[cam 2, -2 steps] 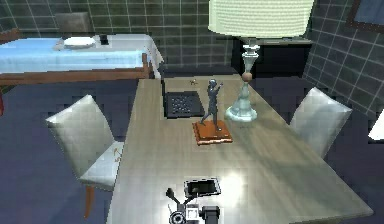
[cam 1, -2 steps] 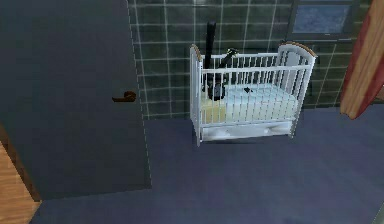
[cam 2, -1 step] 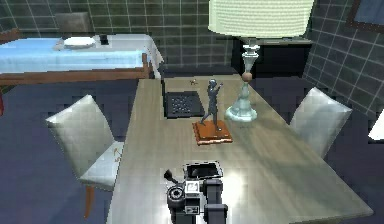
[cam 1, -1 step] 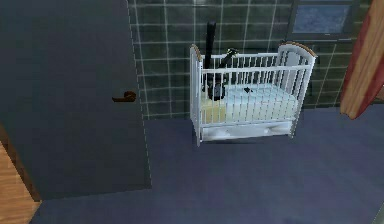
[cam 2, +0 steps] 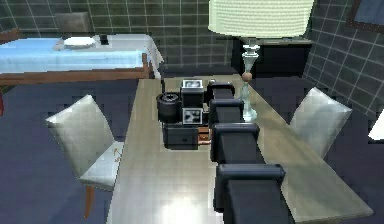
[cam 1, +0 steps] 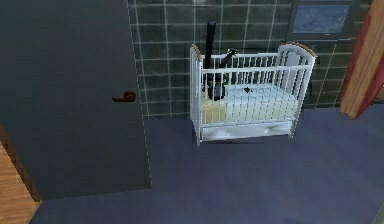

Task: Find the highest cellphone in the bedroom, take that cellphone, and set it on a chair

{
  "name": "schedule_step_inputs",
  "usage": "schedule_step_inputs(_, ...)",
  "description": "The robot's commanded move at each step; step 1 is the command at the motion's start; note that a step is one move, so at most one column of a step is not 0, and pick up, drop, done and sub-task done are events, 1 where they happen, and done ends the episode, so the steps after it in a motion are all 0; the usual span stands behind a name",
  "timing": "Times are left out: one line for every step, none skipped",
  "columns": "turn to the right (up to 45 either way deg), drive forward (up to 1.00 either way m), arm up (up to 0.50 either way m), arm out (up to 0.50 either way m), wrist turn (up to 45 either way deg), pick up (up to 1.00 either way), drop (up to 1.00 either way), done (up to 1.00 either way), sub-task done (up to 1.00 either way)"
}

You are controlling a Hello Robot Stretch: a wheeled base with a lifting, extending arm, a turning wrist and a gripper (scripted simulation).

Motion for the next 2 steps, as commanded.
schedule_step_inputs(0.0,0.0,0.0,0.0,-45.0,0.0,0.0,0.0,0.0)
schedule_step_inputs(0.0,0.0,0.0,0.0,-45.0,0.0,0.0,0.0,0.0)
